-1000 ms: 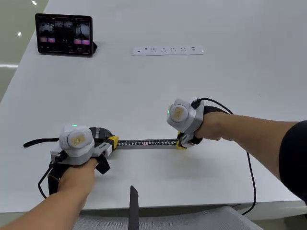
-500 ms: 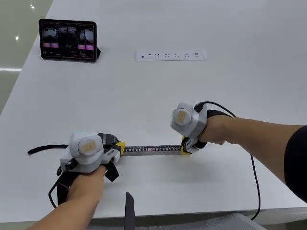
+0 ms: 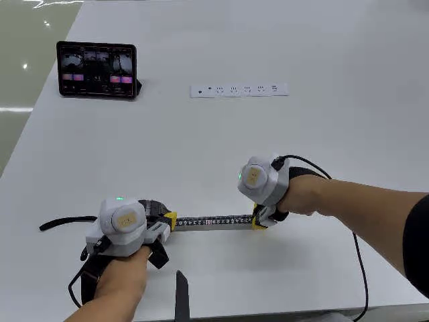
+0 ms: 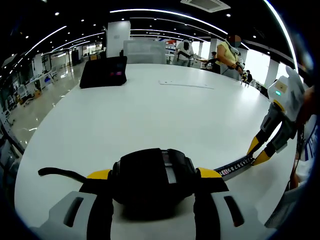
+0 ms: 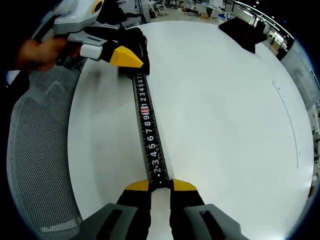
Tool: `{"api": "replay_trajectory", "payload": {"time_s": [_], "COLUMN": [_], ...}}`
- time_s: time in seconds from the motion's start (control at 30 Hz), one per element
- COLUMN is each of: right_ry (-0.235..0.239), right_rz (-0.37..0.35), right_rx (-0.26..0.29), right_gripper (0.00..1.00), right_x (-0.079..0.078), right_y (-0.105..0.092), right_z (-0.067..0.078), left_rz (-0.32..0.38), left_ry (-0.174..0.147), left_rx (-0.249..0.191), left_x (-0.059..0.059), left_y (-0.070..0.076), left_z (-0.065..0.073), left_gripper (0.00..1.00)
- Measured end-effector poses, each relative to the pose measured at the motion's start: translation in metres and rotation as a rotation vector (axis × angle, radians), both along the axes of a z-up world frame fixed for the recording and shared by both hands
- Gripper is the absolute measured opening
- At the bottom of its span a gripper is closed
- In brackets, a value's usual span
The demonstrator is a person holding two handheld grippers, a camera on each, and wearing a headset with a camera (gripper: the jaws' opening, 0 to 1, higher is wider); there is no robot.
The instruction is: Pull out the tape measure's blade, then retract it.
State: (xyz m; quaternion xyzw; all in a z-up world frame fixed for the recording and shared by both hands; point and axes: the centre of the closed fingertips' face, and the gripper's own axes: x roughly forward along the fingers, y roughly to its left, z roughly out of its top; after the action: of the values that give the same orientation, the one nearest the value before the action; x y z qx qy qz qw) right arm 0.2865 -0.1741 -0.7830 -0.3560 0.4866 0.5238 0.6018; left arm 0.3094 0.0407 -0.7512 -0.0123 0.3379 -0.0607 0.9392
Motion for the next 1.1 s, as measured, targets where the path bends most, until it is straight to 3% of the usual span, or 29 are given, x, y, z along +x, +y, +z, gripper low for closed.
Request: {"api": "replay_trajectory", "payload": {"time_s": [0.2, 0.33, 1.1], "right_ry": [-0.006, -0.003, -0.002], "right_rz": [0.004, -0.004, -0.003], "right_rx": [0.004, 0.008, 0.023], "right_gripper": [0.1, 0.1, 0.1], "right_x": [0.0, 0.0, 0.0], "right_y": [0.003, 0.004, 0.016], "right_z": [0.0, 0.0, 0.001], "left_rz": [-0.001, 0.003, -0.006], "left_ry": [0.02, 0.006, 0.017], "left_rx": [-0.006, -0.003, -0.012], "left_x": [0.0, 0.0, 0.0], "left_y": [-0.001, -0.001, 0.0], "left_z": [-0.001, 0.0, 0.0], "left_gripper": [0.61, 0.61, 0.61]}}
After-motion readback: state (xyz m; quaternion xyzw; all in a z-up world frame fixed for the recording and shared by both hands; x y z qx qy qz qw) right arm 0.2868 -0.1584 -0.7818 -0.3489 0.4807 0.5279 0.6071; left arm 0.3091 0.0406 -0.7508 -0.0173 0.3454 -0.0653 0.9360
